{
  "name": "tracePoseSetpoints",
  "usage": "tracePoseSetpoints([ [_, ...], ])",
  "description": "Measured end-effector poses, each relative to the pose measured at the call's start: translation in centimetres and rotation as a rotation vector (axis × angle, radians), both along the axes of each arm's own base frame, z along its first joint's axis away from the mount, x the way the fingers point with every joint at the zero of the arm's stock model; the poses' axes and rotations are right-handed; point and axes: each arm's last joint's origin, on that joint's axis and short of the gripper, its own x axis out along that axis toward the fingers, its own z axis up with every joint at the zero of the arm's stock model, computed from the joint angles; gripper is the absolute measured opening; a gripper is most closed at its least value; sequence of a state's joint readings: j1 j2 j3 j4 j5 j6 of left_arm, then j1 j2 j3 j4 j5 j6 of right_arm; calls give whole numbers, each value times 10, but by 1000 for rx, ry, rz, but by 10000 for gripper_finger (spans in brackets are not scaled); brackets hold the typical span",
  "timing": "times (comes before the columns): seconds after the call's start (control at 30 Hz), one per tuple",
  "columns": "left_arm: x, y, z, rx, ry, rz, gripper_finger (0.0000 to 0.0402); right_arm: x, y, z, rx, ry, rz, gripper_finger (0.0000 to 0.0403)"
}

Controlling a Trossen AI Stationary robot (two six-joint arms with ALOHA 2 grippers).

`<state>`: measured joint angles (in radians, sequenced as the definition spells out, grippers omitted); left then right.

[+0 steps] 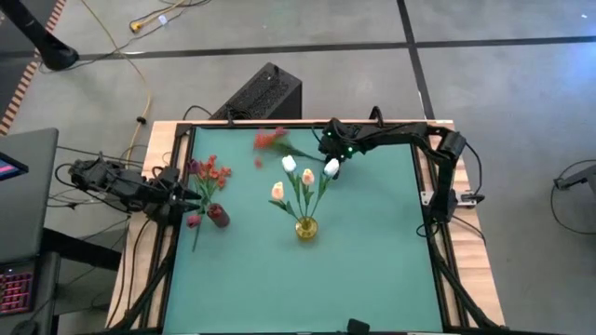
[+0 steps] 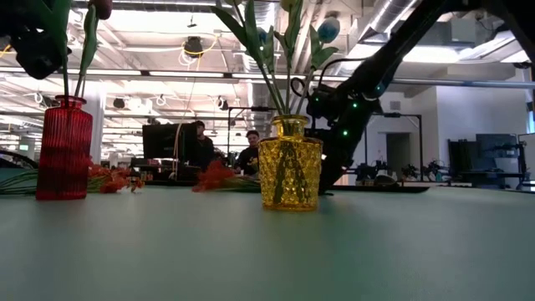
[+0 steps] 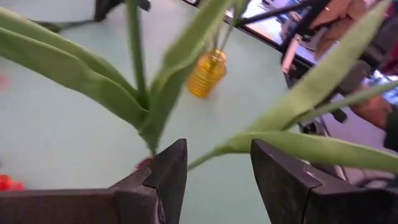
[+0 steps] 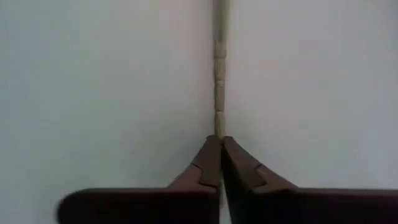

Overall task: Sort flowers into vase by color
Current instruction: Put the right orange flowers into the red vase

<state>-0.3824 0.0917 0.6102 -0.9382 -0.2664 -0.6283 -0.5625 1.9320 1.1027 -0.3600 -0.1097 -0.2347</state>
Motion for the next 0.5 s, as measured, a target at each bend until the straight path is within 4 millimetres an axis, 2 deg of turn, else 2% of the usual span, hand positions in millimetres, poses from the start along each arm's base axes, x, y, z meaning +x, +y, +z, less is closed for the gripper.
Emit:
tracePoseSetpoints([
  [0.13, 0, -3, 1, -35, 2, -76, 165, -1, 2, 4, 11, -1, -24, 20],
  [0.27, -1, -5, 1, -66, 12, -158, 165, -6, 7, 19, 34, -18, -69, 18],
  [0.33, -1, -6, 1, -79, 19, -196, 165, -10, 10, 30, 50, -33, -77, 17],
  [0.5, -5, -9, 5, -172, 40, -294, 165, -13, 18, 74, 26, -179, -113, 17],
])
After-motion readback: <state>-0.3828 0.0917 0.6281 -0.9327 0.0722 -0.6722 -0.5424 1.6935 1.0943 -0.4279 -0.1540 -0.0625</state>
